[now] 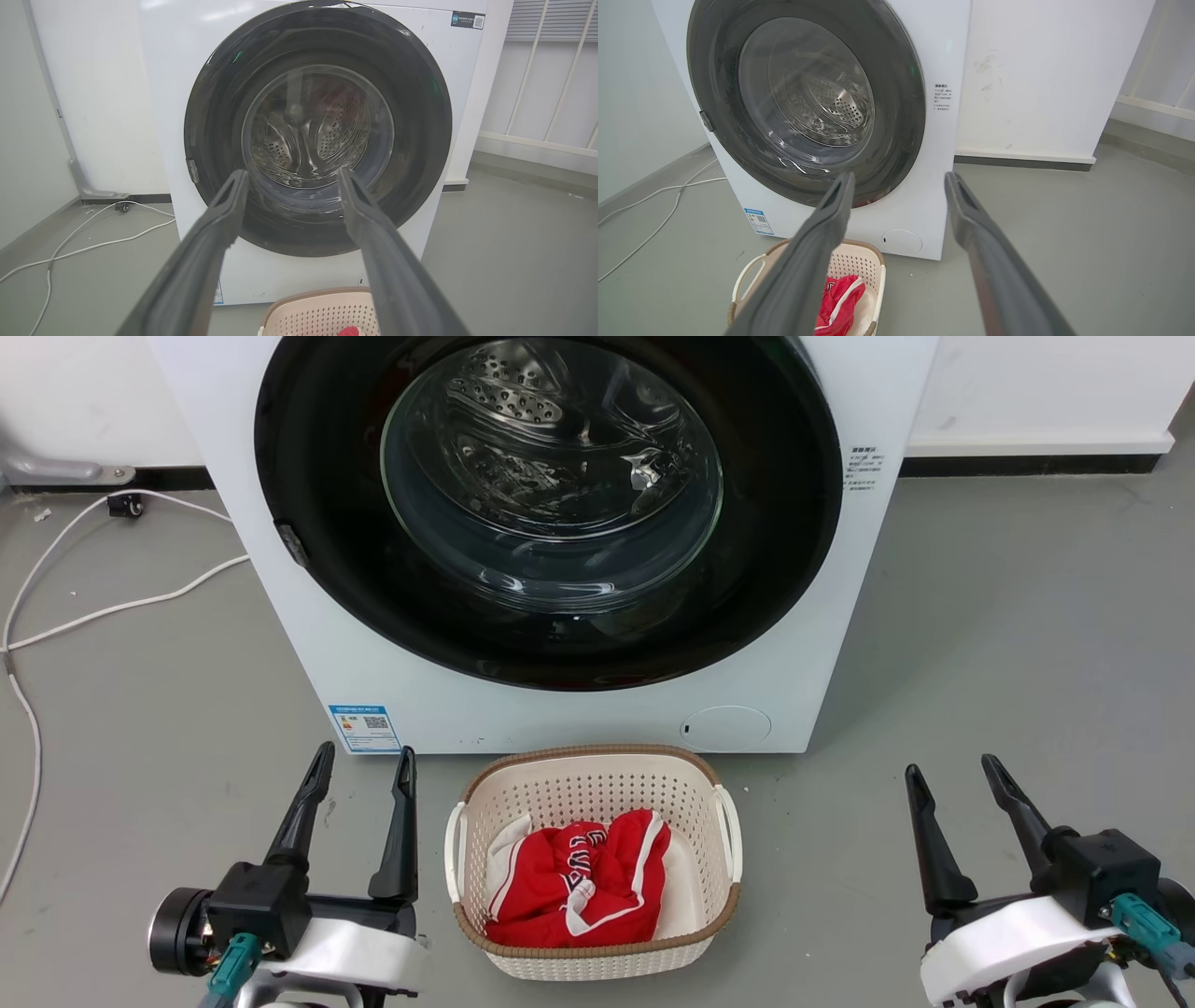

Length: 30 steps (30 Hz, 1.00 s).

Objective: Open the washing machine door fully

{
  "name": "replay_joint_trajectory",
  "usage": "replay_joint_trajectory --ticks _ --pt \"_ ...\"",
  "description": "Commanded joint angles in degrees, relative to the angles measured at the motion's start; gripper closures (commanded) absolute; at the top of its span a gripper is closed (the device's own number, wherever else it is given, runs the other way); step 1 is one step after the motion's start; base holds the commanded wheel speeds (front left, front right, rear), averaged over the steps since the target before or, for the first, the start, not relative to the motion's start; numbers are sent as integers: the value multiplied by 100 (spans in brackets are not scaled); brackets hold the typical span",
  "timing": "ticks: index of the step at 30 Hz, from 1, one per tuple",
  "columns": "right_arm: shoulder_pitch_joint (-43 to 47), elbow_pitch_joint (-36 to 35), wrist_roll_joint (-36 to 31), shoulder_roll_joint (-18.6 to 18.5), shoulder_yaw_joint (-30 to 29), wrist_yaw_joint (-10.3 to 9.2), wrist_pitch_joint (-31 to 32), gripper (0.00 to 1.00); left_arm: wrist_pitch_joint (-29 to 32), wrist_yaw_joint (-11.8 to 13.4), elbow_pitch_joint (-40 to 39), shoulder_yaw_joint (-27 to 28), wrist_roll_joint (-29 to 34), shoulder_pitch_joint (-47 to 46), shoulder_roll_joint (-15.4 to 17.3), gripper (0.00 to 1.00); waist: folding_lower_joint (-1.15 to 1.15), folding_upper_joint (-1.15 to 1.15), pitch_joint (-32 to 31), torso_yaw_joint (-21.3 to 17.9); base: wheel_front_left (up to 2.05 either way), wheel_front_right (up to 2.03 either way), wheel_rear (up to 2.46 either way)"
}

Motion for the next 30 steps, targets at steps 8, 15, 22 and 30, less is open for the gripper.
replay_joint_trajectory --ticks 8,15,22,30 --pt "71 -44 -261 30 28 -2 -76 0 -111 -35 13 37 314 72 -35 0 0 0 -10 9 0 0 0" --pt "78 13 -147 30 28 -2 -106 0 -137 -61 74 79 310 98 -70 0 0 0 -1 7 0 0 0" --pt "65 49 -115 29 29 -2 -136 0 -137 -83 101 105 271 96 -87 0 0 0 16 4 0 0 0" --pt "24 103 19 29 18 -2 -152 100 -136 -119 110 137 301 73 -100 0 0 0 29 1 0 0 0"
